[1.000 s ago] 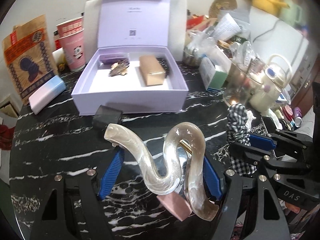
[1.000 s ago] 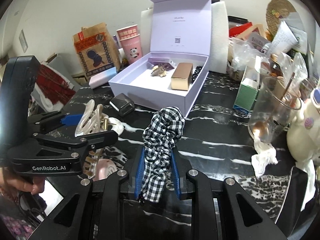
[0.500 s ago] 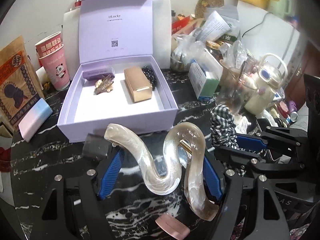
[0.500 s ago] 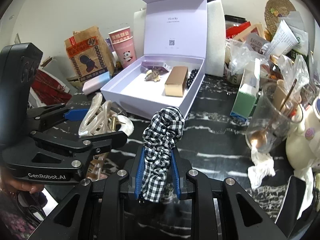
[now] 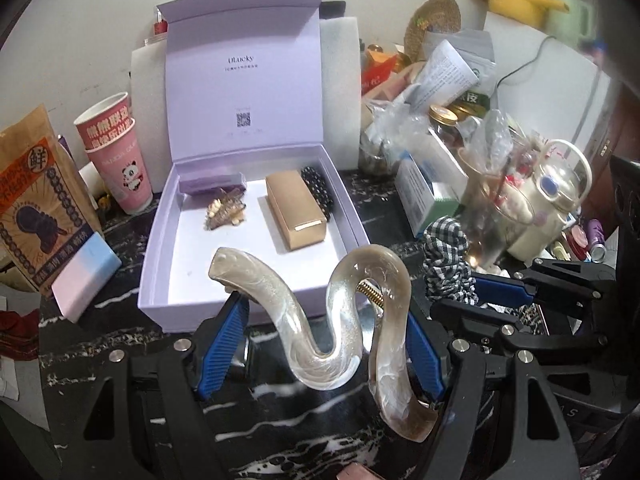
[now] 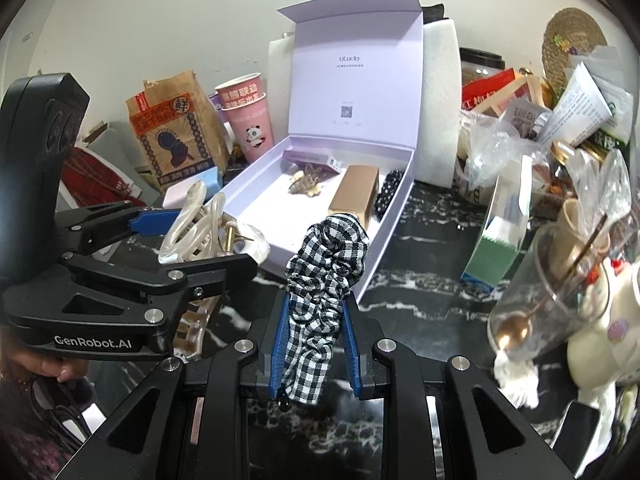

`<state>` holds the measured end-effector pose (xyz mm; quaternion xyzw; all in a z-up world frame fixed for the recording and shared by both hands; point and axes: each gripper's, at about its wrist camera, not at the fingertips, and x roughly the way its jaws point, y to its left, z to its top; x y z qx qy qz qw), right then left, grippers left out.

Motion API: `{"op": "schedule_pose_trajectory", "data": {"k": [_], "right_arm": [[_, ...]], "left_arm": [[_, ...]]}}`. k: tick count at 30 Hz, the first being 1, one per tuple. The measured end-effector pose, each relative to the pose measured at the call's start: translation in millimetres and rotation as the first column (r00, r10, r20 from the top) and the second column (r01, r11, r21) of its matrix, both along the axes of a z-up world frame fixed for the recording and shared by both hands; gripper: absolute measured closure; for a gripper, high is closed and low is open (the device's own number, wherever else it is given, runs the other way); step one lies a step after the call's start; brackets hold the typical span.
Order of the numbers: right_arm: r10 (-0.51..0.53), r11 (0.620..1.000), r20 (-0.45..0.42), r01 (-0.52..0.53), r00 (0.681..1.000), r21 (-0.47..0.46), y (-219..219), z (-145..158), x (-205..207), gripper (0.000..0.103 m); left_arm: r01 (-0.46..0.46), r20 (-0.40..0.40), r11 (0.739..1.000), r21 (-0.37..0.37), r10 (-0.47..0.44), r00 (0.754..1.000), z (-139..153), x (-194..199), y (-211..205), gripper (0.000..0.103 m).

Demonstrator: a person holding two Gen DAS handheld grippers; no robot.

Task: Organize rigid objects
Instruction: 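Carry the wavy clip with the left gripper while the right carries the gingham scrunchie over the gift box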

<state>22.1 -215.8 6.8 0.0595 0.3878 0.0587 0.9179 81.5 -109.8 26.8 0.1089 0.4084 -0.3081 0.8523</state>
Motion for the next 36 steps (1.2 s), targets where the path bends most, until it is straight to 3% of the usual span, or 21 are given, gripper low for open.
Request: {"op": "schedule_pose_trajectory", "data": {"k": [12,36], "right_arm": [[0.013,1.000,0.013,-0.013,1.000,-0.011,-6.1,6.2,29.9,0.079],[0.062,0.998,0.002,-0.062,0.998,-0.025,-15.5,-3.2,111.8,0.079]], "left_arm": [[0.000,-0.023,1.000,-0.025,0.000,1.000,-0.3,36.1,-2.3,0.028],[-0.032,-0.022,0.999,0.005,0.032,0.999,-15.9,116.1,-13.1,0.028]]}}
